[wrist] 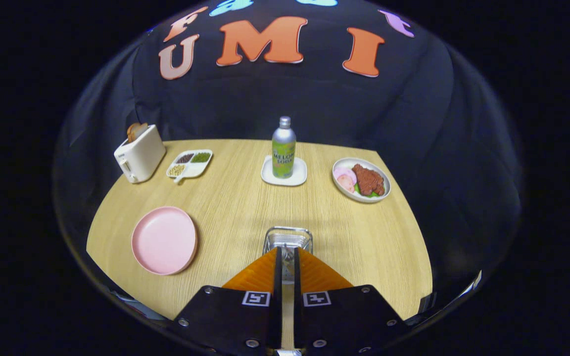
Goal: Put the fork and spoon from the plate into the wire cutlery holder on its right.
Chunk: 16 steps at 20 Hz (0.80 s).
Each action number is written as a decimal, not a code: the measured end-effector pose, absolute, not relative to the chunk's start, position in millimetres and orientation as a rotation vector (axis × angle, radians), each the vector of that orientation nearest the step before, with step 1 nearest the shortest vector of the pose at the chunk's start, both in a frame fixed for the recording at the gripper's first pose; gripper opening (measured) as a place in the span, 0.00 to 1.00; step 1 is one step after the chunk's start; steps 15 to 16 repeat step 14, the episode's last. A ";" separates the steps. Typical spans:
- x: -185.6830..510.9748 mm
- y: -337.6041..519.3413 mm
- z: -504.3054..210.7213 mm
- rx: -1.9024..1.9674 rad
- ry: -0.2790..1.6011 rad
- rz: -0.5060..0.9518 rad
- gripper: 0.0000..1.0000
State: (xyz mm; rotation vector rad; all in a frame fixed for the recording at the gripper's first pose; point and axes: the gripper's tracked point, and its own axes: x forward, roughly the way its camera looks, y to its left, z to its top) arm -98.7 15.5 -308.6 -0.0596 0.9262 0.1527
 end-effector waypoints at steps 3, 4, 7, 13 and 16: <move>-65.9 10.5 -262.0 -0.036 0.745 0.133 0.10; -55.7 7.2 -243.9 -0.041 0.682 0.127 0.10; -29.7 -7.3 -189.6 -0.080 0.519 0.090 0.11; -10.6 -17.7 -95.4 -0.058 0.306 0.057 0.16; -6.8 -18.2 -87.4 -0.048 0.282 0.054 0.18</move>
